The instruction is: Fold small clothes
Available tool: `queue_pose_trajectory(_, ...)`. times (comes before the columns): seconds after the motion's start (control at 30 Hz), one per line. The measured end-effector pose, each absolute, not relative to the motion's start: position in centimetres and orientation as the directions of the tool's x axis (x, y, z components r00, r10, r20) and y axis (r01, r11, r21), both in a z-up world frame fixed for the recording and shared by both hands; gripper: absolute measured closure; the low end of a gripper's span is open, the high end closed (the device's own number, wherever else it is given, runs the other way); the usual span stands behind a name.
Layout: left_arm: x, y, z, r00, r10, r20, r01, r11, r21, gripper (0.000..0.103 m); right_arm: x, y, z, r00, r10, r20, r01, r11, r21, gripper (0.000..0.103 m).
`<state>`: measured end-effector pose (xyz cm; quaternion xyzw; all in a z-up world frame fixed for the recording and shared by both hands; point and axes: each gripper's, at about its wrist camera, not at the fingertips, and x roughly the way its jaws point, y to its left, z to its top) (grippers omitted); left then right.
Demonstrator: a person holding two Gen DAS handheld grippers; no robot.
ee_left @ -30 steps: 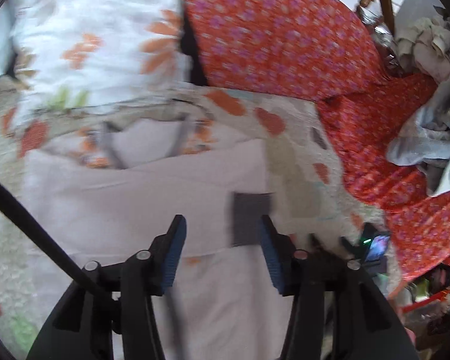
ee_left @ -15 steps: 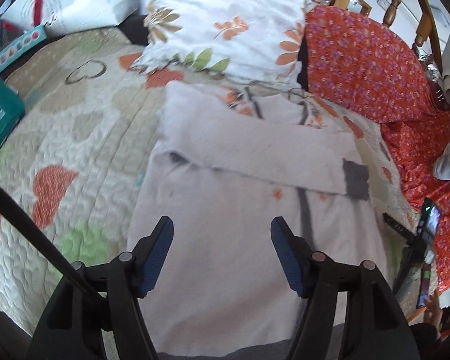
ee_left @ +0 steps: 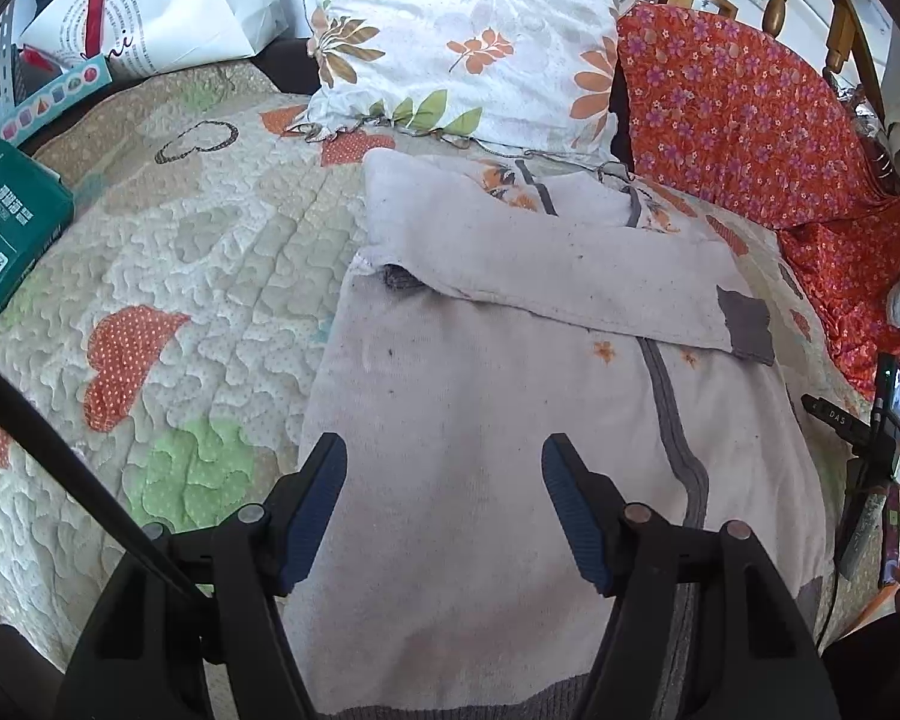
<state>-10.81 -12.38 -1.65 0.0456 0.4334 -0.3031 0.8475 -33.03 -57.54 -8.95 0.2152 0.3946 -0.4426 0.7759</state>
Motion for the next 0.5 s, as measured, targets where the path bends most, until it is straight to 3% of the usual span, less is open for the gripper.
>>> queue_pose_trajectory(0.5, -11.46, -12.23, -1.84, 0.447, -0.465, -0.764, 0.549, 0.817, -0.176, 0.035, -33.02, -57.51, -8.95, 0.297, -0.518, -0.802, 0.857, 0.515, -0.016, 0.0)
